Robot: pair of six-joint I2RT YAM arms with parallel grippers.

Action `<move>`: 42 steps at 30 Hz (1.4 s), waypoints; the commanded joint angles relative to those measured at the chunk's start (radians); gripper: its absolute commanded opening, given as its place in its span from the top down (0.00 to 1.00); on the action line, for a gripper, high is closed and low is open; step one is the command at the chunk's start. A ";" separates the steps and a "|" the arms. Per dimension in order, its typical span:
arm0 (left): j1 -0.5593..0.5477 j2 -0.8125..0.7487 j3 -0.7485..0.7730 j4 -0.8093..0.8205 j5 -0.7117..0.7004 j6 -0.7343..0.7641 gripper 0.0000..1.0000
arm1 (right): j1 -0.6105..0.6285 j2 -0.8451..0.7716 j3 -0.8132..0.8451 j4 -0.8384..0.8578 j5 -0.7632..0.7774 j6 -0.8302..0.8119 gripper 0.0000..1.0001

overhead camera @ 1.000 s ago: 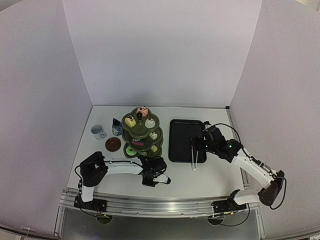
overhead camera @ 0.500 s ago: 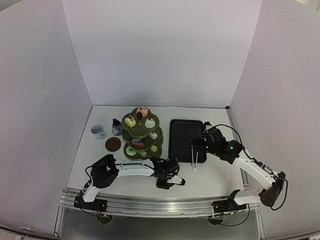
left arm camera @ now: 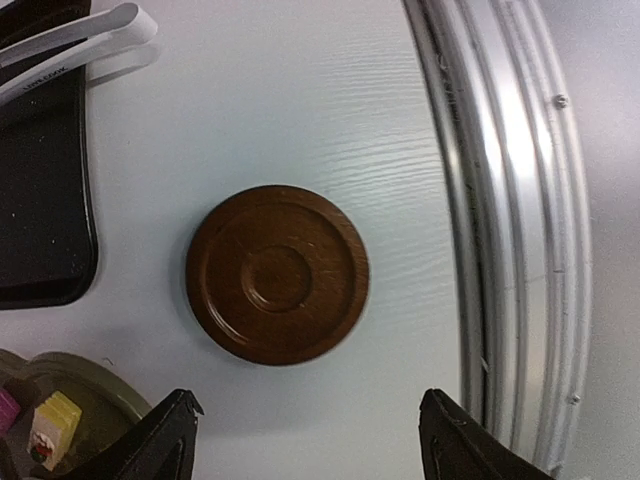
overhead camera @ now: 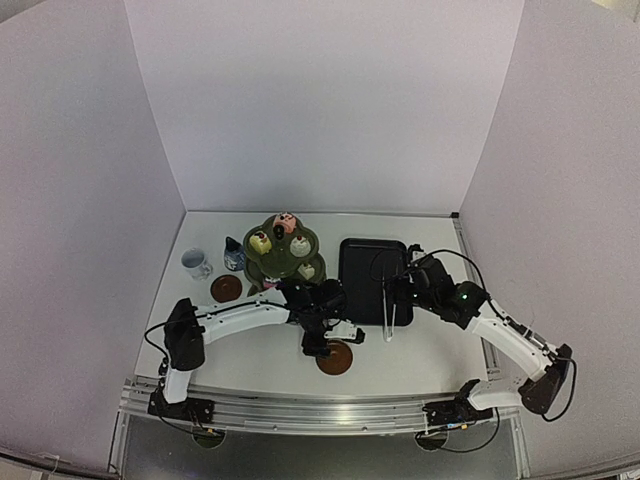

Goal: Serve the afternoon tea

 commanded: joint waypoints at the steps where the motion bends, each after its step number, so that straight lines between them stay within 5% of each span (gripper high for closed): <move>1: 0.098 -0.224 -0.101 -0.267 0.182 0.075 0.21 | 0.007 -0.037 -0.012 -0.006 0.024 -0.009 0.25; 9: 0.379 -0.466 -0.492 -0.448 0.076 0.288 0.11 | 0.008 -0.016 0.006 -0.008 0.014 -0.034 0.24; 12: 0.574 -0.517 -0.570 -0.352 0.003 0.325 0.00 | 0.007 -0.014 0.014 -0.007 0.033 -0.042 0.23; 19: 0.913 -0.516 -0.589 0.039 0.040 0.329 0.03 | 0.007 0.053 0.059 -0.014 0.068 -0.067 0.16; 28: 0.999 -0.293 -0.497 0.099 0.215 0.478 0.01 | -0.041 0.097 0.071 -0.016 0.081 -0.037 0.08; 42: 1.010 -0.088 -0.383 0.169 0.139 0.543 0.17 | -0.045 0.130 0.107 -0.019 0.049 -0.105 0.07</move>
